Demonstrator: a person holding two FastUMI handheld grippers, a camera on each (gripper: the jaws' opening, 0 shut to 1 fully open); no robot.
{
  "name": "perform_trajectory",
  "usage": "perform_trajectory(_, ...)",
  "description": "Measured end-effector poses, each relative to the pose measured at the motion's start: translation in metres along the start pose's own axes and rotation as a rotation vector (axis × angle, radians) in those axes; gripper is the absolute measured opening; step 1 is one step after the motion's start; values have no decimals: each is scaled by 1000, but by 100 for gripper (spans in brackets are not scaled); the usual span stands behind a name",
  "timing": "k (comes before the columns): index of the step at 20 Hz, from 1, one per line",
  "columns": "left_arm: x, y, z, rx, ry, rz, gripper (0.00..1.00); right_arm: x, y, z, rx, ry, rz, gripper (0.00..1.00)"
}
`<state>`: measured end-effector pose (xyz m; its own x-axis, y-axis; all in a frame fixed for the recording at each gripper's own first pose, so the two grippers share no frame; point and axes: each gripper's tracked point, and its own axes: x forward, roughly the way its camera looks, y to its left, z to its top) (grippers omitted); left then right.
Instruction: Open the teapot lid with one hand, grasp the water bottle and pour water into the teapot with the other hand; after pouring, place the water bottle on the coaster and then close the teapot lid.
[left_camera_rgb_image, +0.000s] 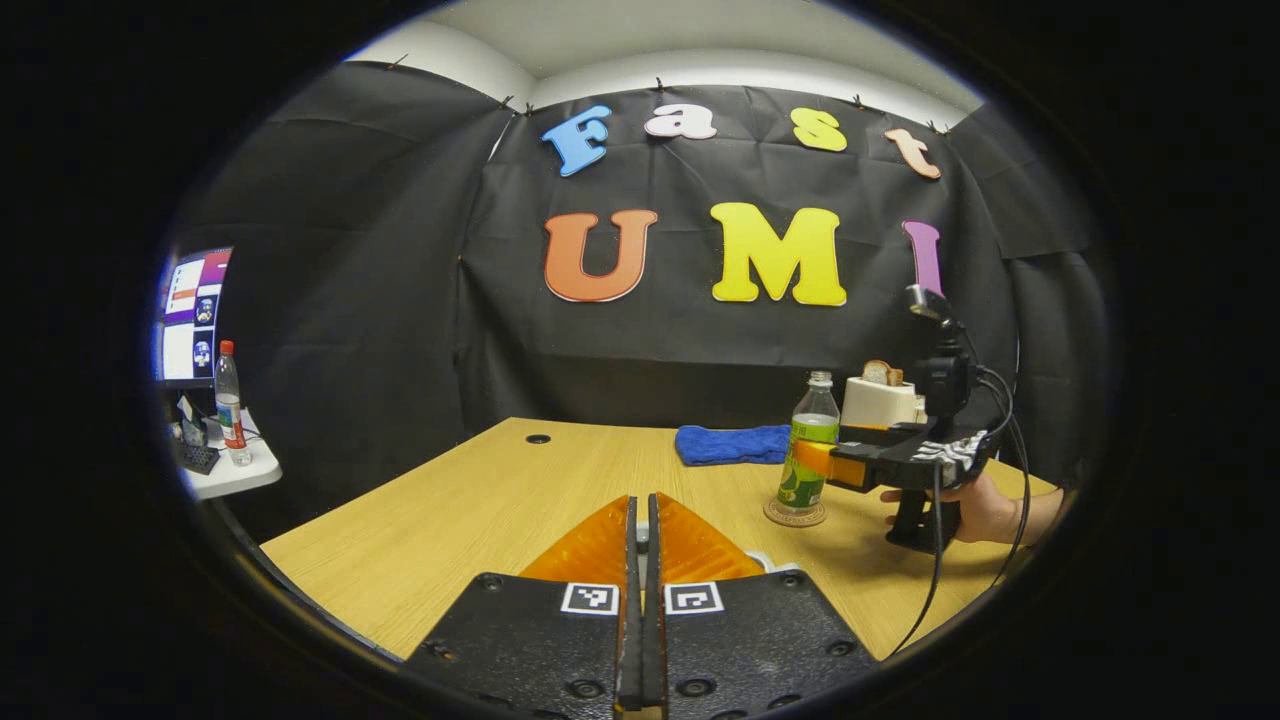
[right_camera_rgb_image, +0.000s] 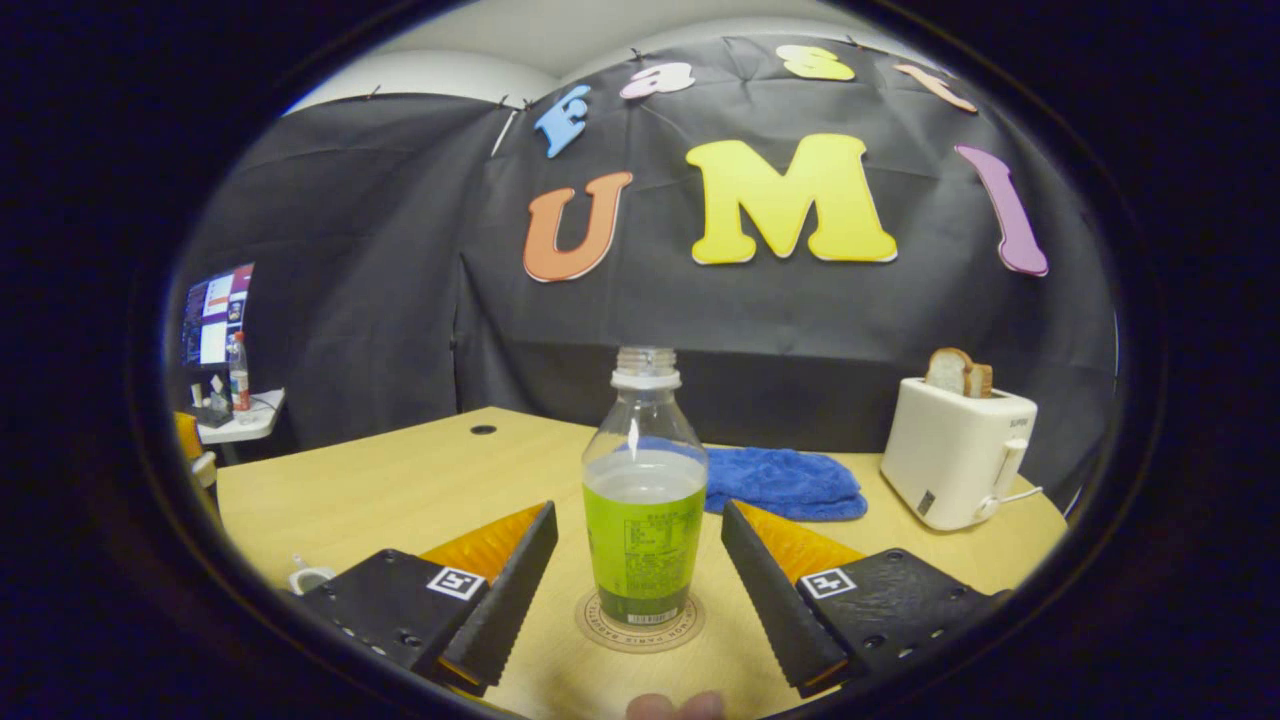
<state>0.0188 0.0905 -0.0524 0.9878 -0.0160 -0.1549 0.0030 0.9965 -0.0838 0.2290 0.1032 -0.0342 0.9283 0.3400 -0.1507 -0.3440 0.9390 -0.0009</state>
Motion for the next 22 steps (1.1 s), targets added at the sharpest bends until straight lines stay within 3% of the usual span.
perform_trajectory(5,17,-42,-10,2,0,-82,2,-72,-16,16,-10,-45,-26,98)
perform_trajectory(11,44,-72,-35,37,39,-135,3,-140,-50,17,8,-71,-136,96)
perform_trajectory(22,60,-71,-57,-30,68,-110,3,-176,-51,10,-17,-101,-165,96)
